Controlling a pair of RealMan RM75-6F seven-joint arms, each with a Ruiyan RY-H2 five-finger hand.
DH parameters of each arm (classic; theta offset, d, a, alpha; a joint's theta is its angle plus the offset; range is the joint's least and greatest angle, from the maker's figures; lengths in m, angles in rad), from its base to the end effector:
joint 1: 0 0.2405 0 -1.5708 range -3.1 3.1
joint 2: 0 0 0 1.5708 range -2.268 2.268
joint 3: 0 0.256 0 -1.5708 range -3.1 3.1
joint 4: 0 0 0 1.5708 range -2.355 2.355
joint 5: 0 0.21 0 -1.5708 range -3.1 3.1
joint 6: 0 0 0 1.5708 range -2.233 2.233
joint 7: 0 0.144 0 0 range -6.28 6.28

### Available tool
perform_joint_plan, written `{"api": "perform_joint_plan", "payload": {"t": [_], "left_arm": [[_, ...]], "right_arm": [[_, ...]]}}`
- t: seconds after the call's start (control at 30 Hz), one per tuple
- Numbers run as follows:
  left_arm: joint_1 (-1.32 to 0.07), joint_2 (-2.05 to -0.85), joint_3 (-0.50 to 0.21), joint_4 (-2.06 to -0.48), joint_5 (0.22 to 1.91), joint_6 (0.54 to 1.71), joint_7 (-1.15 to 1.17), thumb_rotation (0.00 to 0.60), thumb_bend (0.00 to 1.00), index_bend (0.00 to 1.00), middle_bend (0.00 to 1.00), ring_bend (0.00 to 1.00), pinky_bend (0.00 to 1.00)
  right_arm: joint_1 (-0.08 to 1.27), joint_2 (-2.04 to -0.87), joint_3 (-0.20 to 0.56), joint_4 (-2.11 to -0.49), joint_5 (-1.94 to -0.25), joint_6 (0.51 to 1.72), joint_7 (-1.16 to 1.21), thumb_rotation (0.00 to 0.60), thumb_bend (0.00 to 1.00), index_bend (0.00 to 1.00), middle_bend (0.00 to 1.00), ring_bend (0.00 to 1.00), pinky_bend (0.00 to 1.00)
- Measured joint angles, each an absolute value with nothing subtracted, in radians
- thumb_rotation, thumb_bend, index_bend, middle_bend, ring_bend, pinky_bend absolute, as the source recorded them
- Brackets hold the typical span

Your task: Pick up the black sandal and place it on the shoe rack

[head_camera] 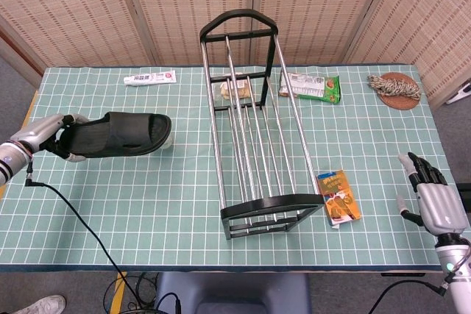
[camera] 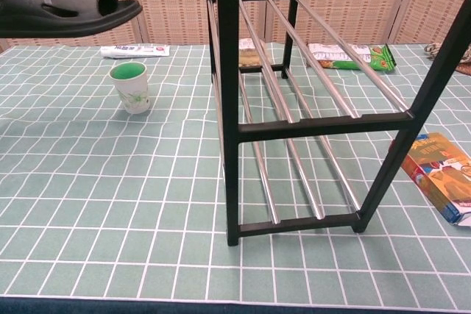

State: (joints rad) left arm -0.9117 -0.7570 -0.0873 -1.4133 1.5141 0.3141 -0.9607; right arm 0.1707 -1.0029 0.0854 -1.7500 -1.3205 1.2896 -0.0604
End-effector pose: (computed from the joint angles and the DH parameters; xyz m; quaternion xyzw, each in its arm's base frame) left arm -0.2231 0.4090 0.2365 -0.6407 -0.5832 -0.2591 0.4269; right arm -0.3044 -0.2098 0.1703 0.5972 -0.4390 0.3319 0.5835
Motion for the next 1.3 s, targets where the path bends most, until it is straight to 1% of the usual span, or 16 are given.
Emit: {"api": "perform_joint_plan", "payload": {"t": [0.4,0.83,1.1,1.3], "left_arm": [[-0.948,-0.716,-0.124,-1.511,1.442,0.282,-0.869,0.6,0.17,0.57,0.34,0.19,0.18],[-1.035,-0.735,-0.165,-1.547,1.286,0.173,-0.707,0.6,0.17,0.57,0.34,0.19,0.18],[-1.094,-0.754,-0.165,-1.559,1.178,0.154,-0.614,0.6,0.17,0.58,0.34,0.2,0.18],[-1.159,-0.759,-0.143,-1.569,1.089,0.151,-0.551,0.6,0.17,0.58,0.35,0.2,0.18]], "right_arm": [[0.165,-0.984,0.082,-1.756,-1.344,1.292,-0.017,0.6,0.45,0.0,0.0,0.0,0.09],[0.167,-0.963,0.077,-1.755,-1.36,1.275,0.044,0.6,0.45,0.0,0.0,0.0,0.09],[0.163,-0.947,0.073,-1.754,-1.382,1.278,0.087,0.6,0.45,0.0,0.0,0.0,0.09],[0.165,-0.94,0.07,-1.75,-1.391,1.269,0.114,0.6,0.45,0.0,0.0,0.0,0.09]]}}
